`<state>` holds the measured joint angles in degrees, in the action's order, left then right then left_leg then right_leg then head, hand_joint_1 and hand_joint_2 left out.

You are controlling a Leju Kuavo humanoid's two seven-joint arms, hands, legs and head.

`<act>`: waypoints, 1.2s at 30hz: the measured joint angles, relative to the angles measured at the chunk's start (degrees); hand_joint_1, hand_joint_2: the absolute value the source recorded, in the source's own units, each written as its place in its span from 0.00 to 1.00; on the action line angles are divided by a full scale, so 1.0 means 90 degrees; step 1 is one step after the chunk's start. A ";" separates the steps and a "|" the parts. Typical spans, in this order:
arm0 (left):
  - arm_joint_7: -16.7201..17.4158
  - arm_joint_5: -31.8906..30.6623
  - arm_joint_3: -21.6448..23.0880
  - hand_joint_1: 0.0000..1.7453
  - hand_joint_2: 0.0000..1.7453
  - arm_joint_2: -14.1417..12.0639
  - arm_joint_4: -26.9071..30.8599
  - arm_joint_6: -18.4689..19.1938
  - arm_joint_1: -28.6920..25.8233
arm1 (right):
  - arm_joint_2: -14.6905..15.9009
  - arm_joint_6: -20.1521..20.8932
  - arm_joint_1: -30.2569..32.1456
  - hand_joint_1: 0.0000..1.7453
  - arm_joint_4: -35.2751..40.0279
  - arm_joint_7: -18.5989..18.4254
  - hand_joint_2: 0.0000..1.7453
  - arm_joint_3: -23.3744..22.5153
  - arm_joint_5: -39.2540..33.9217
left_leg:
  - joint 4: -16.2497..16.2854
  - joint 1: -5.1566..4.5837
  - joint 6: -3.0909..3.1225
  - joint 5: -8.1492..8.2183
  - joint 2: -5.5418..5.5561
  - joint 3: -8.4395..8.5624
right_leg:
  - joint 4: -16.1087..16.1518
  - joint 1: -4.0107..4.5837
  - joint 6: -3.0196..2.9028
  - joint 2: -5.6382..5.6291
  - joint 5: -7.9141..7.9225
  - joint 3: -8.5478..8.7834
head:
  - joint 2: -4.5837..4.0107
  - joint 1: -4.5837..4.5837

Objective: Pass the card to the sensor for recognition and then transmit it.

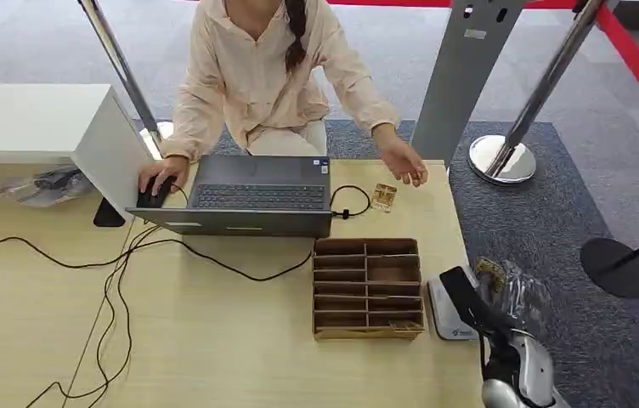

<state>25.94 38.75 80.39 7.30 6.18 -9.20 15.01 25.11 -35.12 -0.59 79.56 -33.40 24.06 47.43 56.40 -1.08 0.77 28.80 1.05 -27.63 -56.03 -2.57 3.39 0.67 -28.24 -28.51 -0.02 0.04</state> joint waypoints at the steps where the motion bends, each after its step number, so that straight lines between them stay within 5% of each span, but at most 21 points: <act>1: 0.0000 0.0000 0.0000 0.00 1.00 0.0000 0.0000 0.0000 0.0000 | 0.0000 -0.0005 0.0006 1.00 -0.0020 0.0002 1.00 0.0000 -0.0027 | 0.0000 0.0000 0.0000 0.0000 0.0000 0.0000 | 0.0000 0.0000 0.0001 0.0000 0.0000 0.0000 | 0.0000 0.0000; 22: 0.0010 -0.0058 0.0000 0.00 1.00 0.0017 -0.0002 0.0017 0.0001 | -0.0102 -0.0148 -0.0050 1.00 -0.0636 0.0311 1.00 0.0134 -0.0561 | 0.0000 -0.0001 0.0002 0.0001 0.0000 0.0005 | 0.0000 -0.0001 0.0002 0.0000 -0.0001 0.0007 | 0.0000 0.0000; 36: -0.0107 -0.0189 0.0000 0.00 1.00 0.0017 -0.0019 0.0051 -0.0005 | -0.0068 -0.0189 -0.0157 1.00 -0.0259 -0.0056 1.00 0.0126 0.0556 | 0.0000 -0.0002 0.0002 0.0001 0.0001 0.0006 | 0.0000 -0.0003 0.0002 0.0000 -0.0001 0.0012 | 0.0000 0.0000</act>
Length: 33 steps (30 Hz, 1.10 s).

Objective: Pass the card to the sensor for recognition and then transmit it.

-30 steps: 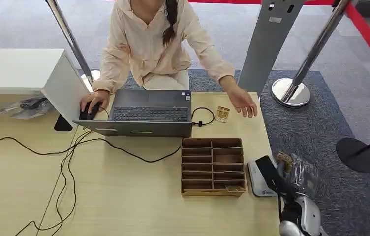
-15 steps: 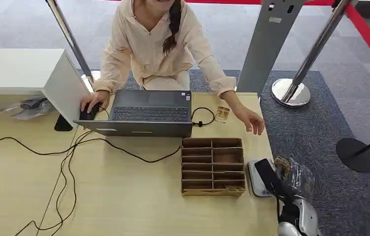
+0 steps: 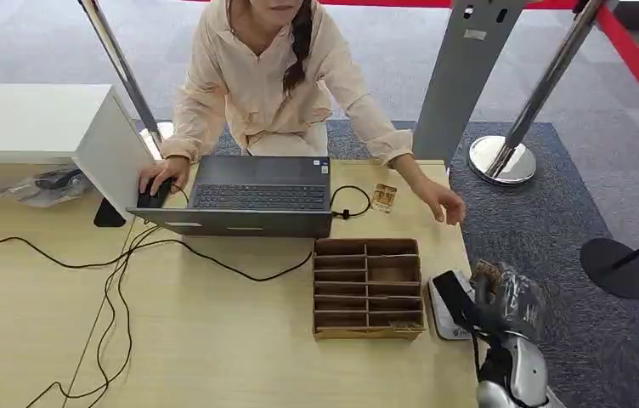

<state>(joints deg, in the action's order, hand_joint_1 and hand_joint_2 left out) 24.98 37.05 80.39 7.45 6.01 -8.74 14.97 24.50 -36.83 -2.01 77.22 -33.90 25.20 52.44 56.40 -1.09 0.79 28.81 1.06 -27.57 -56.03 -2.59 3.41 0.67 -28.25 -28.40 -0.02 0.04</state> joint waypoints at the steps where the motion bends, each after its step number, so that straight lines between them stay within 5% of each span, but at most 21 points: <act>1: -0.0010 -0.0014 0.0000 0.00 1.00 0.0000 0.0000 0.0005 0.0000 | 0.0005 0.0068 -0.0028 1.00 0.0124 -0.0029 1.00 -0.0029 0.0053 | 0.0000 0.0000 0.0000 0.0000 0.0000 0.0000 | 0.0000 0.0000 0.0000 0.0000 0.0000 0.0000 | 0.0000 0.0000; 18: -0.0073 -0.0163 0.0002 0.00 1.00 0.0000 -0.0002 0.0099 0.0001 | -0.0039 0.0607 -0.0538 1.00 0.1837 0.0097 1.00 -0.0180 0.0238 | 0.0000 0.0000 0.0000 0.0000 0.0000 0.0001 | -0.0001 0.0000 0.0000 0.0000 0.0000 0.0004 | 0.0000 -0.0002; 33: -0.0073 -0.0274 0.0002 0.00 1.00 0.0000 -0.0010 0.0180 0.0015 | -0.0209 0.0609 -0.0832 1.00 0.2205 0.0279 1.00 -0.0078 0.0172 | 0.0000 0.0001 0.0000 0.0000 0.0000 -0.0001 | -0.0001 0.0000 0.0000 0.0000 0.0000 0.0006 | 0.0000 0.0002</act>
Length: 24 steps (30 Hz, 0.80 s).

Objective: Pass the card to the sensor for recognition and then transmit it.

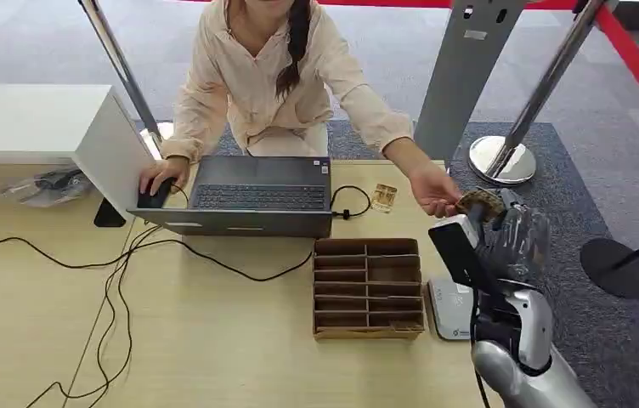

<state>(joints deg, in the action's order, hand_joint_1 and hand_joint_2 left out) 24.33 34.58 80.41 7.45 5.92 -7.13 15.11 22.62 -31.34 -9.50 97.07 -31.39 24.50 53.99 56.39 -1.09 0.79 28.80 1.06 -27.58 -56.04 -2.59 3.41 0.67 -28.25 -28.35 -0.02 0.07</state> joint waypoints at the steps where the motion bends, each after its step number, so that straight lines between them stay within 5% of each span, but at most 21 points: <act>1: 0.0000 -0.0010 0.0000 0.00 1.00 0.0000 0.0000 0.0000 0.0000 | -0.0012 -0.0002 -0.0029 1.00 0.0000 0.0019 1.00 0.0010 0.0000 | 0.0000 0.0000 0.0000 0.0000 0.0000 0.0000 | 0.0000 0.0000 0.0000 0.0000 0.0000 0.0000 | 0.0000 -0.0002; 22: 0.0019 -0.0187 0.0012 0.00 1.00 0.0000 0.0000 0.0119 0.0023 | -0.0741 -0.0321 -0.0703 1.00 -0.0476 0.0481 1.00 0.0627 -0.0015 | 0.0000 0.0001 0.0000 0.0000 0.0000 0.0002 | -0.0002 0.0001 0.0000 0.0000 0.0000 0.0002 | 0.0000 -0.0002; 23: 0.0019 -0.0189 0.0012 0.00 1.00 0.0000 0.0000 0.0124 0.0023 | -0.0760 -0.0328 -0.0710 0.95 -0.0500 0.0483 1.00 0.0646 -0.0015 | 0.0000 0.0001 0.0000 0.0000 0.0000 0.0002 | -0.0001 0.0000 0.0000 0.0000 0.0000 0.0002 | 0.0000 -0.0002; 24: 0.0019 -0.0197 0.0012 0.00 1.00 0.0000 0.0000 0.0126 0.0024 | -0.0782 -0.0333 -0.0719 0.67 -0.0525 0.0495 1.00 0.0665 -0.0010 | 0.0000 0.0001 0.0000 0.0000 0.0000 0.0001 | -0.0001 0.0001 0.0000 0.0000 0.0000 0.0001 | 0.0000 -0.0002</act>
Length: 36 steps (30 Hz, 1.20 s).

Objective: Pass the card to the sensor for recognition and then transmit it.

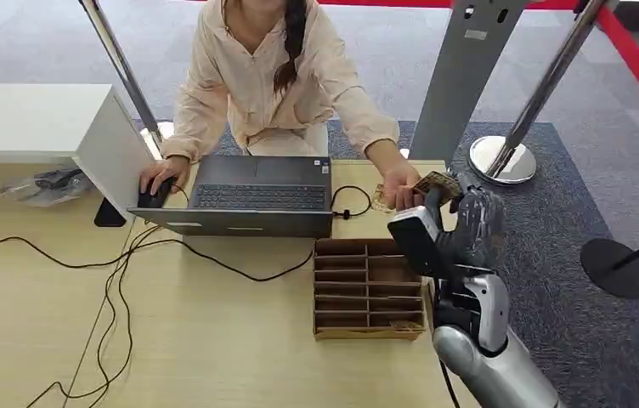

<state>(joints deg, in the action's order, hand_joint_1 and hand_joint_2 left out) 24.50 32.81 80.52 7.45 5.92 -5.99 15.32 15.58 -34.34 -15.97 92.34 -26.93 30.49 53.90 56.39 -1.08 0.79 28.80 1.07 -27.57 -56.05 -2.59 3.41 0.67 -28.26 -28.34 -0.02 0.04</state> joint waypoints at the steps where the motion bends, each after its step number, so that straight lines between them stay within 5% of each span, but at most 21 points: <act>1: 0.0000 -0.0007 0.0002 0.00 1.00 0.0000 0.0000 0.0005 -0.0001 | -0.0027 -0.0007 -0.0015 0.33 -0.0034 0.0012 1.00 0.0027 0.0002 | 0.0000 0.0000 0.0000 0.0000 0.0000 -0.0001 | 0.0000 0.0000 0.0000 0.0000 0.0000 -0.0001 | 0.0000 0.0000; 2: 0.0000 -0.0010 0.0002 0.00 1.00 0.0000 0.0002 0.0005 -0.0002 | -0.0049 -0.0017 -0.0036 0.09 -0.0075 0.0027 1.00 0.0061 0.0005 | 0.0000 0.0000 0.0000 0.0000 0.0000 -0.0003 | 0.0000 0.0000 0.0000 0.0000 0.0000 0.0000 | 0.0000 0.0000; 3: 0.0000 -0.0019 0.0002 0.00 1.00 0.0000 0.0002 0.0005 -0.0001 | -0.0073 -0.0024 -0.0048 0.00 -0.0107 0.0054 1.00 0.0095 0.0002 | 0.0000 0.0000 0.0000 0.0000 0.0000 0.0001 | 0.0000 0.0000 0.0000 0.0000 0.0000 0.0000 | 0.0000 0.0000; 26: -0.0002 -0.0053 0.0002 0.00 1.00 0.0000 0.0010 0.0027 0.0000 | -0.0187 -0.0153 -0.0092 0.00 -0.0105 0.0262 1.00 0.0350 0.0221 | 0.0001 0.0000 0.0000 0.0000 -0.0002 0.0005 | 0.0001 0.0000 0.0000 0.0000 0.0000 -0.0001 | 0.0000 0.0000; 36: -0.0051 0.0060 0.0002 0.00 1.00 -0.0002 -0.0005 -0.0002 -0.0002 | 0.0117 0.0665 0.0423 0.00 0.0728 0.0415 1.00 0.0357 0.0372 | 0.0001 -0.0001 0.0000 0.0000 -0.0002 0.0006 | 0.0001 0.0000 0.0000 0.0000 0.0000 0.0000 | 0.0000 0.0000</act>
<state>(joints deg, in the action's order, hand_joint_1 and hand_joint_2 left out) 24.04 33.35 80.54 7.43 5.88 -6.01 15.30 16.63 -28.35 -12.16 98.90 -23.19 33.70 57.24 56.40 -1.09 0.79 28.81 1.05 -27.52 -56.04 -2.59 3.41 0.67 -28.26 -28.34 -0.02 0.04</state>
